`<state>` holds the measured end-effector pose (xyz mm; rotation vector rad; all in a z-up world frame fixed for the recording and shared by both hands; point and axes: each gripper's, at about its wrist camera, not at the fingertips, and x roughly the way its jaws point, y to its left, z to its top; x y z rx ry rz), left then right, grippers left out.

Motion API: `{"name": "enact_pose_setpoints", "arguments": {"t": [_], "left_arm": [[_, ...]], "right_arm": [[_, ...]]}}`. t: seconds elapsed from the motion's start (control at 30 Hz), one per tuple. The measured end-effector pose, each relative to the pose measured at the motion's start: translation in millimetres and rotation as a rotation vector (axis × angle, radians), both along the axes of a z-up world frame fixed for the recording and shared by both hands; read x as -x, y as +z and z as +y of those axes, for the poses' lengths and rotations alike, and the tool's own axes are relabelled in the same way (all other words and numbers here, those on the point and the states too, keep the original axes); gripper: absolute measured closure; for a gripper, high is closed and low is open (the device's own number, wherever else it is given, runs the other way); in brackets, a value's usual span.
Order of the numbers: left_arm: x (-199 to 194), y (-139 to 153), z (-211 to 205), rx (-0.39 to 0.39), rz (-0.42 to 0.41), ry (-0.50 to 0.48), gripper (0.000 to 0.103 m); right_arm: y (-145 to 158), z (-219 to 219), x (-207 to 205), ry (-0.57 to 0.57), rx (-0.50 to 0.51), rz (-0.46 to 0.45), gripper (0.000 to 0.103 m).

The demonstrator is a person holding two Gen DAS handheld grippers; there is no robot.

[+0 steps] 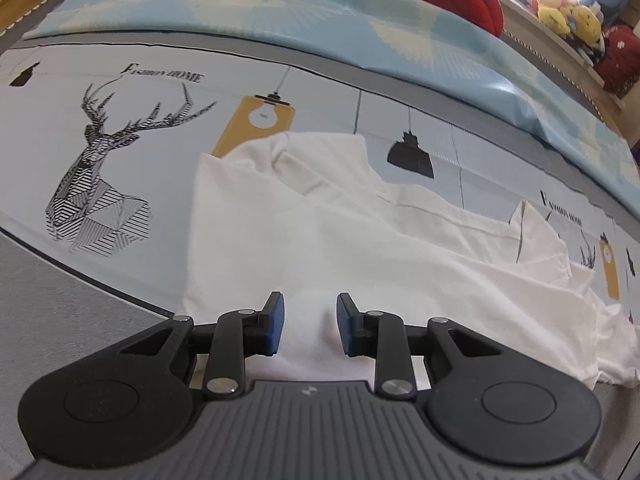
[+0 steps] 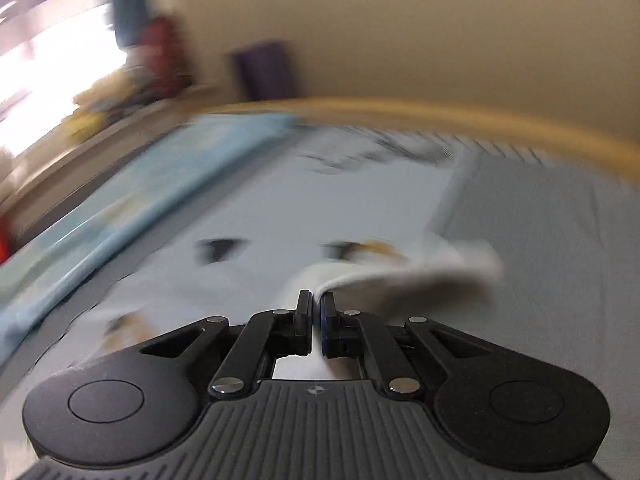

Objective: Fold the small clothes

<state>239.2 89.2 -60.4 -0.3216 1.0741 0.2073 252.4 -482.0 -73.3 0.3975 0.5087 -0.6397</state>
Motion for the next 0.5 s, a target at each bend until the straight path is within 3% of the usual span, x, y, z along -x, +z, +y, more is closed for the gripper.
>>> {"name": "enact_pose_setpoints", "arguments": {"t": [0.1,0.17,0.27,0.3,0.4,0.5], "left_arm": [[4,5,9,0.016,-0.008,0.027,0.071],[7,7,15,0.025,-0.014,0.039,0.071],[11,12,26,0.044,-0.022,0.061,0.071],[12,13,30,0.052,-0.023,0.068,0.071],[15,16,42,0.088,-0.030,0.091,0.071],[15,18,47,0.123,-0.036,0.109,0.071]], "right_arm": [[24,104,-7,0.326,0.101,-0.044,0.100],[32,175,-3,0.621,0.112,-0.074,0.100],[26,276,16,1.145,0.020,-0.039,0.100],[19,297,22,1.251,0.000,-0.003,0.099],[-5,344,39,1.416,-0.003,0.163,0.099],[-5,343,42,1.379,-0.032,0.240,0.089]]}}
